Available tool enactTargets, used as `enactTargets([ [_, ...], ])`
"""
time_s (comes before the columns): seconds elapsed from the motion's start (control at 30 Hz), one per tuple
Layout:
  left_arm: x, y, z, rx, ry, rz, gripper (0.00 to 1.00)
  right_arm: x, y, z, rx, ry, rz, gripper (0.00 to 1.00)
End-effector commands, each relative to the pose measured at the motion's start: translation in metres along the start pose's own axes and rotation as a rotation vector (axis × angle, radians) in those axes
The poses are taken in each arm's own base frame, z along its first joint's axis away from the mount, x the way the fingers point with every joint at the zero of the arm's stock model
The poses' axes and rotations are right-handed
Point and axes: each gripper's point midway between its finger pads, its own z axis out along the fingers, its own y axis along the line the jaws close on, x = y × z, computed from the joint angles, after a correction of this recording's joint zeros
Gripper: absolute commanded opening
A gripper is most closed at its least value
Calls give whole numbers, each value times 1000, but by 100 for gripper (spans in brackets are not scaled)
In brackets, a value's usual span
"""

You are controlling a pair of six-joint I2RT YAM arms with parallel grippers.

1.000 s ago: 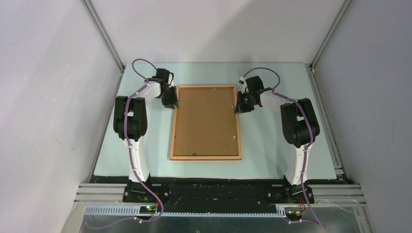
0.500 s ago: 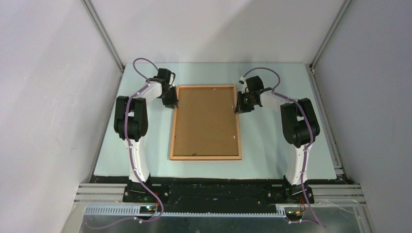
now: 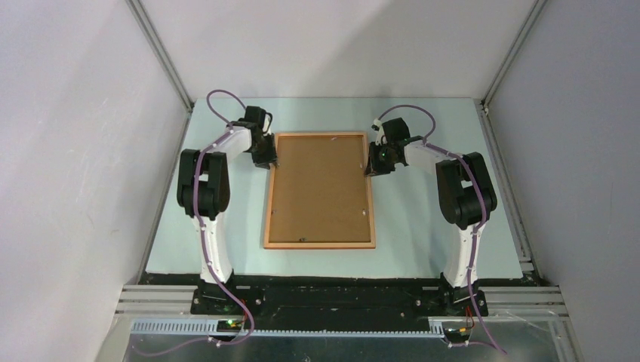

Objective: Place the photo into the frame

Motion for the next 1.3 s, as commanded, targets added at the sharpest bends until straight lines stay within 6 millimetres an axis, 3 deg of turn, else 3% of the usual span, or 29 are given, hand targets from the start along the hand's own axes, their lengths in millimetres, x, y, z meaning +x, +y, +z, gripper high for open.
enactTargets([
  [0.0,-24,-11,-32,38,-89,15,42,-11,8,-1,-48,-31,-4,0],
  [0.1,-26,-12,-35,48,-95,22,55,-9,8,0,-49,-28,-3,0],
  [0.2,-26,-12,-36,45,-95,32,59,-11,8,-1,-49,-32,-3,0],
  [0.7,-16,1,-16,-5,-55,54,50,-12,8,-3,-51,-34,1,0],
  [1.27,-19,-5,-3,-28,-53,79,48,-12,6,-3,-51,-34,6,0],
])
